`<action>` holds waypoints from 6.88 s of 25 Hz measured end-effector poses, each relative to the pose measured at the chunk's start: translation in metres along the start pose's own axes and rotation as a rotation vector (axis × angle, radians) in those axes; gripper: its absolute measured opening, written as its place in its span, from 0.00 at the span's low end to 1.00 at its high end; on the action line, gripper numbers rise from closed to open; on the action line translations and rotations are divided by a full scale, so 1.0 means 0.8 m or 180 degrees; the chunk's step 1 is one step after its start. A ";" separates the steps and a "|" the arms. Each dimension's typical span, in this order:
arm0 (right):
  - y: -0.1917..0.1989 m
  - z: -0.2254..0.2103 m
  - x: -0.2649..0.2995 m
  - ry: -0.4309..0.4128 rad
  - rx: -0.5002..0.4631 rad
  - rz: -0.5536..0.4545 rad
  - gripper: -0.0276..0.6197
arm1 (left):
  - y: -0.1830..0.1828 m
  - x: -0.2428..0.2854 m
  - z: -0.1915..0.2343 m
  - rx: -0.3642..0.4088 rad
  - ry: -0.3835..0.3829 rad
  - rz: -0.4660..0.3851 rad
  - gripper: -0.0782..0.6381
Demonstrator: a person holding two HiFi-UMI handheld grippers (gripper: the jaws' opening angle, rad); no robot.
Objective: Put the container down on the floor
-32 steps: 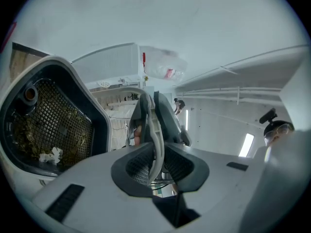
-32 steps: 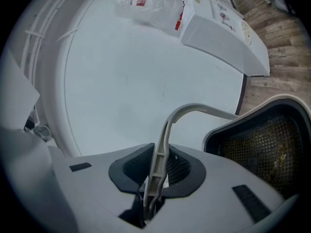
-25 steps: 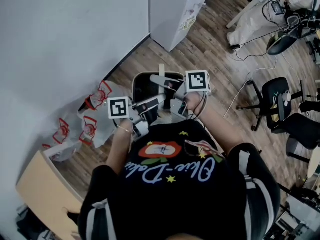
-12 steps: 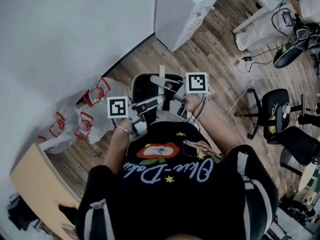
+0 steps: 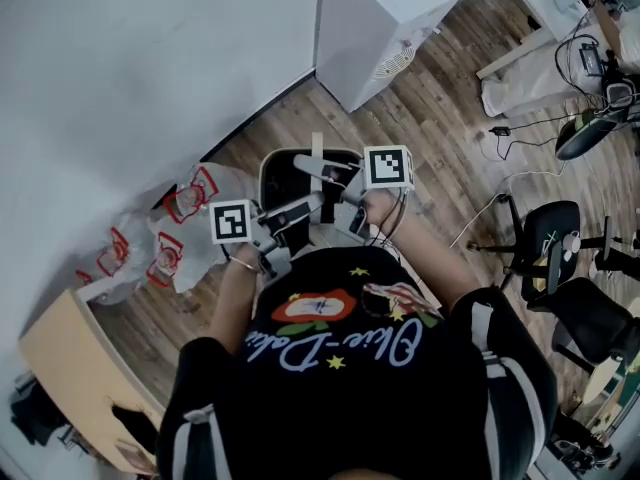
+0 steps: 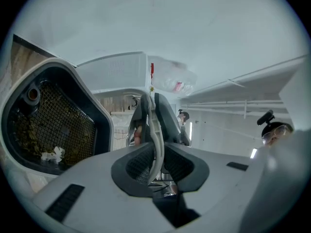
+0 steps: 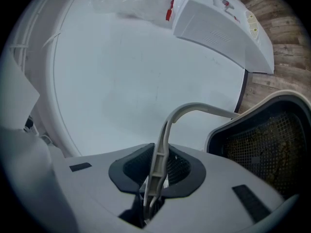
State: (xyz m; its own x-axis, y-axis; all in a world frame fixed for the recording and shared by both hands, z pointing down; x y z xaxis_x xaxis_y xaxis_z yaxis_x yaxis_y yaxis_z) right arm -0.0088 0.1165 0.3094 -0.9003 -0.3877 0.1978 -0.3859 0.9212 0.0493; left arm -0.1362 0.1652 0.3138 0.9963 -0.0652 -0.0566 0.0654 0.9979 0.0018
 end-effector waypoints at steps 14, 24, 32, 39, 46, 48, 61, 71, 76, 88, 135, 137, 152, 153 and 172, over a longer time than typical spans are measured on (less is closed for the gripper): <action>-0.140 -0.027 -0.013 -0.0025 0.0000 0.0332 0.12 | -0.102 0.084 0.018 -0.0138 -0.0169 -0.0293 0.19; -0.191 -0.048 -0.034 -0.0081 0.0016 0.0550 0.12 | -0.128 0.132 0.031 -0.0182 -0.0248 -0.0474 0.19; -0.220 -0.066 -0.035 0.0039 0.0039 0.0641 0.12 | -0.150 0.149 0.048 -0.0255 -0.0244 -0.0580 0.19; -0.232 -0.081 -0.022 0.0003 0.0101 0.0580 0.12 | -0.169 0.145 0.061 -0.0400 -0.0233 -0.0524 0.19; -0.243 -0.096 -0.014 -0.0017 0.0085 0.0483 0.12 | -0.186 0.143 0.072 -0.0359 -0.0315 -0.0388 0.19; -0.248 -0.102 -0.007 -0.0043 0.0069 0.0436 0.12 | -0.194 0.138 0.078 -0.0344 -0.0340 -0.0322 0.19; -0.278 -0.165 0.024 0.0139 -0.0004 0.0447 0.12 | -0.246 0.120 0.151 -0.0141 -0.0562 0.0105 0.19; -0.293 -0.216 0.056 0.0246 -0.0100 0.0554 0.12 | -0.267 0.110 0.218 -0.0255 -0.0441 0.0166 0.19; -0.300 -0.251 0.067 0.0357 -0.0050 0.0583 0.11 | -0.277 0.107 0.260 -0.0304 -0.0504 0.0232 0.19; -0.324 -0.319 0.099 0.0439 -0.0051 0.0594 0.11 | -0.309 0.104 0.333 -0.0455 -0.0502 0.0179 0.20; -0.325 -0.509 0.162 0.0958 -0.0053 0.0741 0.11 | -0.329 0.087 0.528 -0.0555 -0.0722 0.0060 0.22; -0.327 -0.513 0.163 0.0985 -0.0071 0.0755 0.11 | -0.330 0.088 0.532 -0.0537 -0.0766 0.0048 0.22; -0.322 -0.546 0.179 0.0946 -0.0276 0.0936 0.11 | -0.325 0.081 0.573 -0.0625 -0.0684 -0.0074 0.23; -0.321 -0.548 0.181 0.0954 -0.0276 0.0941 0.11 | -0.324 0.080 0.576 -0.0634 -0.0710 -0.0084 0.23; -0.311 -0.586 0.190 0.1086 -0.0360 0.1139 0.11 | -0.318 0.080 0.609 -0.0678 -0.0843 -0.0011 0.23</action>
State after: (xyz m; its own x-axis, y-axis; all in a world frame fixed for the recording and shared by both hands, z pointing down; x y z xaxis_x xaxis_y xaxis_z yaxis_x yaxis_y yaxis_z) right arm 0.0451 -0.1568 0.7858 -0.8479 -0.0320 0.5293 -0.0239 0.9995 0.0220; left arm -0.0613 -0.0956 0.7962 0.9780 -0.0397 0.2050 0.0833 0.9745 -0.2083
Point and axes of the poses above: the fingertips, and each gripper's own axes: x forward along the fingers, z to its left, y out of its underside, the point moved 8 cm from there along -x, backward along the fingers, and after that the axes turned 7 degrees about z, right-handed, at the moved point
